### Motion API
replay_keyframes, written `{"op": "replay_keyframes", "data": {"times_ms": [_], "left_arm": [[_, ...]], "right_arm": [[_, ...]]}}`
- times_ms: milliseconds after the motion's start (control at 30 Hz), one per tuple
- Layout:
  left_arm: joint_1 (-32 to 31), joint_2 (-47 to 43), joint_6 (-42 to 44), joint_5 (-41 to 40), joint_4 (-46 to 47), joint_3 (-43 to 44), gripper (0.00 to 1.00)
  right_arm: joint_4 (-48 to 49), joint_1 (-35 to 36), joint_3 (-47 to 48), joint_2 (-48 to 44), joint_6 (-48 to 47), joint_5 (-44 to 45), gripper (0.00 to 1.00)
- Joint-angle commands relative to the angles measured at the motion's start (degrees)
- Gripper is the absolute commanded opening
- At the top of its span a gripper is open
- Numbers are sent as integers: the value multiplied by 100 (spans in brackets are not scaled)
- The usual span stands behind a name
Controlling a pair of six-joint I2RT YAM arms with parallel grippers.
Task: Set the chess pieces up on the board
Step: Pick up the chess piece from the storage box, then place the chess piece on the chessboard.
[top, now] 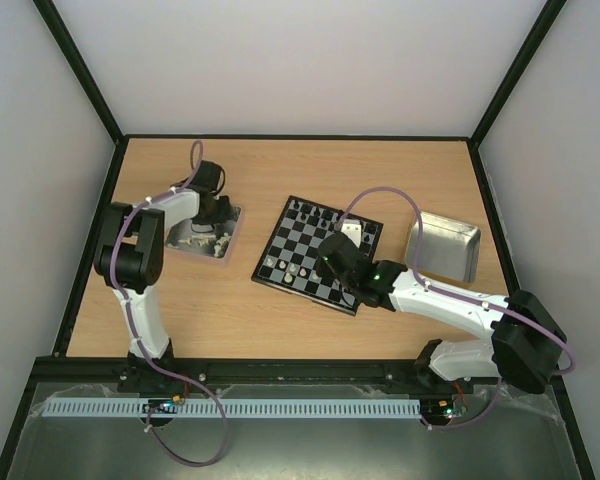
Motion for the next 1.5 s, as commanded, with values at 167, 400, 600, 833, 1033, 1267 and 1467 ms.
{"op": "replay_keyframes", "data": {"times_ms": [167, 400, 600, 833, 1033, 1267, 1467], "left_arm": [[-18, -1037, -859, 245, -97, -604, 13], [-21, -2288, -1862, 1070, 220, -1399, 13], [-275, -3298, -3634, 2522, 1503, -2502, 13], [-947, -3528, -5678, 3181, 2776, -3074, 12], [-1486, -3595, -7322, 3300, 3826, -3451, 12], [-1951, -3673, -8223, 3262, 4348, -3521, 12], [-2071, -3756, -8528, 3215, 4526, -3593, 12]], "right_arm": [[609, 33, -198, -153, -50, -348, 29], [1354, 33, -253, -141, -186, -967, 29], [2197, 38, -340, -95, -191, -1483, 30], [2811, 38, -501, -52, -86, -1763, 37], [3219, 33, -692, -70, 58, -1810, 44], [3278, 36, -716, -28, 165, -1781, 45], [3287, 33, -723, -26, 328, -1554, 36]]}}
